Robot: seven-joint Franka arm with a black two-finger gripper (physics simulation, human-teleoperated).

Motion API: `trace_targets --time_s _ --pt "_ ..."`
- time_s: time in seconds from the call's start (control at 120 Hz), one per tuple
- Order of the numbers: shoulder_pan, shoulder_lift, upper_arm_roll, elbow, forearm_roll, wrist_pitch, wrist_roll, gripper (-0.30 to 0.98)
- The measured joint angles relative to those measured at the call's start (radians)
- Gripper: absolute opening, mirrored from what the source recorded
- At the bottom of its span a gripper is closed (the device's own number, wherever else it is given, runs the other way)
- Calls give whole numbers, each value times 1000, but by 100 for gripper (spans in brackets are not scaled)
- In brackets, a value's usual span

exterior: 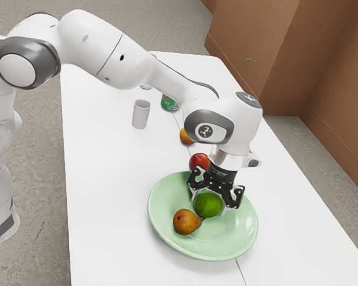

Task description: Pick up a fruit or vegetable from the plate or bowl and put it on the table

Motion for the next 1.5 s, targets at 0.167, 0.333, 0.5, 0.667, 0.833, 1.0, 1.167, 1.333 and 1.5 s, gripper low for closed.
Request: trace_targets --time_s 0.167,0.333,0.5,0.667,0.833,1.0,1.167,1.333,1.5 --pt "0 9 0 -1 -2 7 2 69" --pt "-2 16 -1 0 -6 13 2 72" --pt "-3 18 -2 0 -7 18 1 74" --pt "-2 11 -3 5 4 18 2 46" --pt "-3 -2 -2 23 22 16 2 39" --pt "5 7 -45 177 94 4 6 39" --pt "-14 310 -329 579 198 -6 42 40" --pt "-15 384 -389 557 217 30 73 48" --pt "26 85 -329 547 334 -90 133 62"
